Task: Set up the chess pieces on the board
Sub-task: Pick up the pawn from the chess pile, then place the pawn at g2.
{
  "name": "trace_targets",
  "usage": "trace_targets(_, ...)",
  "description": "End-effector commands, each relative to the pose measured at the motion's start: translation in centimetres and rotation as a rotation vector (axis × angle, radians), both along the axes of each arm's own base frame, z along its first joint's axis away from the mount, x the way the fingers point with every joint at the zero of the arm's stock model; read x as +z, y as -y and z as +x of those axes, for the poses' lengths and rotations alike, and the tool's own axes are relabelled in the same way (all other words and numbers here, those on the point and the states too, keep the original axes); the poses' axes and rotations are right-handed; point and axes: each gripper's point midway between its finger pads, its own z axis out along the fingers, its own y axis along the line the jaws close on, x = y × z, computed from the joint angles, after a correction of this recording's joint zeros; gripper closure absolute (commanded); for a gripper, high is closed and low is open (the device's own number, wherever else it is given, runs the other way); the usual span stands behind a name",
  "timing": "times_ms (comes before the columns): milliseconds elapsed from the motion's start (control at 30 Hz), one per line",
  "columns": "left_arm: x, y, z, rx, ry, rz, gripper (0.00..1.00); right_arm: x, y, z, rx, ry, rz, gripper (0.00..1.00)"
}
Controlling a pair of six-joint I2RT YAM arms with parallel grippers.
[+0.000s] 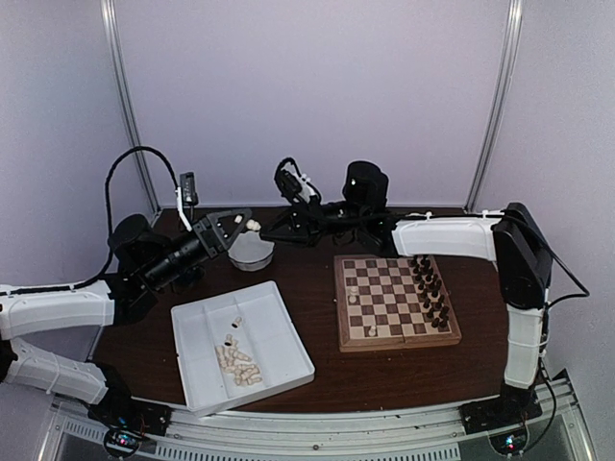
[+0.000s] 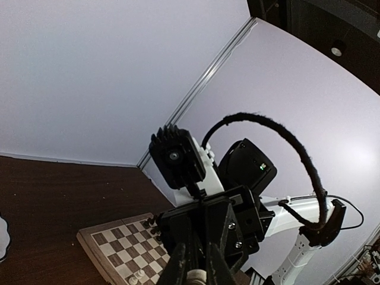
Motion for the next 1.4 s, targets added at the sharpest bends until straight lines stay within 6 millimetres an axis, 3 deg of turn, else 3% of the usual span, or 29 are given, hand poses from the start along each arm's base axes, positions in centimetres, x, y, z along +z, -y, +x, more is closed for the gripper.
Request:
trace_targets(0, 0.3, -0.5, 0.2, 0.021, 0.022, -0.023, 0.88, 2.6, 1.0, -0.4, -0.020, 0.088, 0.047, 0.92)
trace_targets(133, 0.0, -0.7, 0.4, 0.041, 0.023, 0.006, 0.88, 0.5, 1.6, -0.1, -0.031, 0.150, -0.048, 0.98)
trace_targets(233, -0.2, -1.1, 0.4, 0.068, 0.027, 0.044, 0.88, -2.2, 3.6, 0.2, -0.056, 0.253, -0.189, 0.98)
trace_targets(400, -1.6, -2.1, 0.6, 0.130, 0.003, 0.169, 0.88, -9.3, 10.6, -0.4, -0.001, 0.623, -0.649, 0.99)
trace_targets(533, -2.5, -2.8, 0.7, 0.168, 0.001, 0.234, 0.88, -13.9, 16.5, 0.5, 0.090, 0.844, -0.961, 0.99)
trace_targets(767, -3.2, -3.1, 0.7, 0.183, 0.003, 0.292, 0.88, -19.4, 23.6, 1.7, 0.315, 1.037, -1.359, 1.00)
trace_targets(1000, -3.4, -3.0, 0.6, 0.174, -0.002, 0.303, 0.88, -21.9, 24.3, 1.5, 0.434, 1.078, -1.457, 1.00)
trace_targets(1367, -3.8, -3.0, 0.4, 0.164, -0.007, 0.311, 0.88, -23.7, 22.8, 1.1, 0.513, 1.109, -1.473, 0.99)
